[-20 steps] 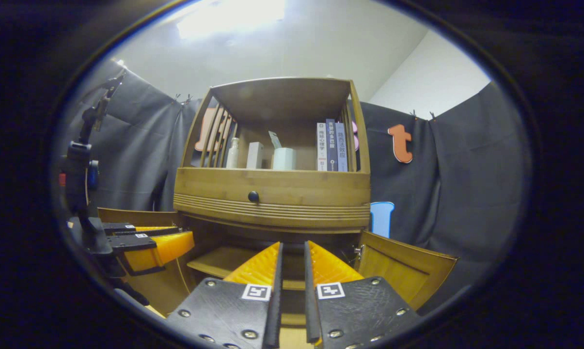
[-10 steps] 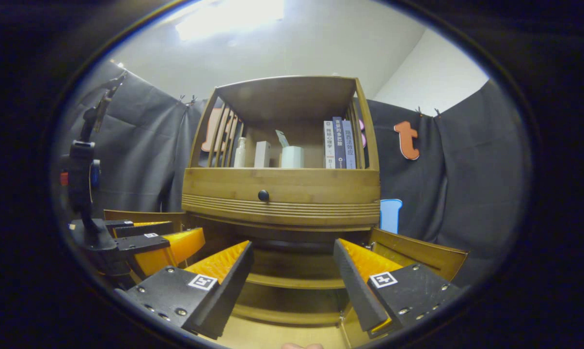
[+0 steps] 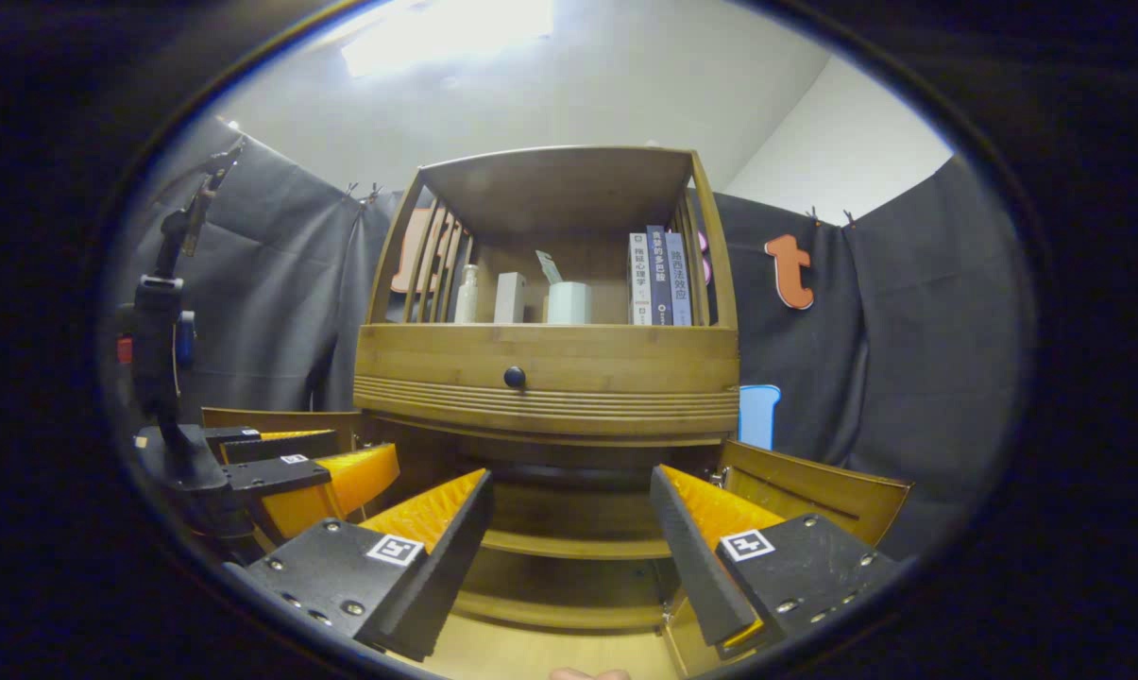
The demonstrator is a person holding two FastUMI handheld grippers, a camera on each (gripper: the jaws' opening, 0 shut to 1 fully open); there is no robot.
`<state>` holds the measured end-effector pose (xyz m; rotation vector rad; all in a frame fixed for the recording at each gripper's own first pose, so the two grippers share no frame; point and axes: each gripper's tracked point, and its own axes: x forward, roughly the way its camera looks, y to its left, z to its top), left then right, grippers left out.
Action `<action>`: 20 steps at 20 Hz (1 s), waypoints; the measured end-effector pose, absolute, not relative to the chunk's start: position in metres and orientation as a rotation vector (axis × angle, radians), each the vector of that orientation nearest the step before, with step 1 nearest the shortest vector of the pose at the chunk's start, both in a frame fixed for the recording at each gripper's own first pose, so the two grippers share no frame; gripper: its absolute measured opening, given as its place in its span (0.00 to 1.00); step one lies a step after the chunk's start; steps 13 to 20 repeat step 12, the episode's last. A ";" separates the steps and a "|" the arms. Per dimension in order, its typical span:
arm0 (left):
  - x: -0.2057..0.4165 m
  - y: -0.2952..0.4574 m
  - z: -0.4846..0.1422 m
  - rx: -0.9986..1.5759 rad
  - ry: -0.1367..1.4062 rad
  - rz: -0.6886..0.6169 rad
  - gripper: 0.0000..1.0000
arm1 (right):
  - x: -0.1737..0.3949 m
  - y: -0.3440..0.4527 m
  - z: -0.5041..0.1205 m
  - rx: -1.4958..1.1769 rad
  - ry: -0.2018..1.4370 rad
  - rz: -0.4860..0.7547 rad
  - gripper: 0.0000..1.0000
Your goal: Open the right door of the double-door shoe cabinet with the right hand, and open the left door with the left hand.
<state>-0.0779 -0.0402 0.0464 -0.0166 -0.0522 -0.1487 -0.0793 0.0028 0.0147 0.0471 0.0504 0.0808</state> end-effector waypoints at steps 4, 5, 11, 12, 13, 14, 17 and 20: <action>-0.077 -0.042 0.045 -0.007 -0.052 -0.155 0.95 | -0.079 0.006 0.015 0.049 0.050 0.080 0.96; -0.076 -0.041 0.045 -0.004 -0.051 -0.156 0.95 | -0.080 0.007 0.015 0.050 0.049 0.079 0.98; -0.076 -0.038 0.042 0.018 -0.052 -0.167 0.92 | -0.081 0.007 0.011 0.057 0.058 0.065 1.00; -0.075 -0.038 0.041 0.016 -0.050 -0.174 0.92 | -0.082 0.006 0.012 0.057 0.059 0.057 1.00; -0.075 -0.038 0.041 0.016 -0.050 -0.174 0.92 | -0.082 0.006 0.012 0.057 0.059 0.057 1.00; -0.075 -0.038 0.041 0.016 -0.050 -0.174 0.92 | -0.082 0.006 0.012 0.057 0.059 0.057 1.00; -0.075 -0.038 0.041 0.016 -0.050 -0.174 0.92 | -0.082 0.006 0.012 0.057 0.059 0.057 1.00; -0.075 -0.038 0.041 0.016 -0.050 -0.174 0.92 | -0.082 0.006 0.012 0.057 0.059 0.057 1.00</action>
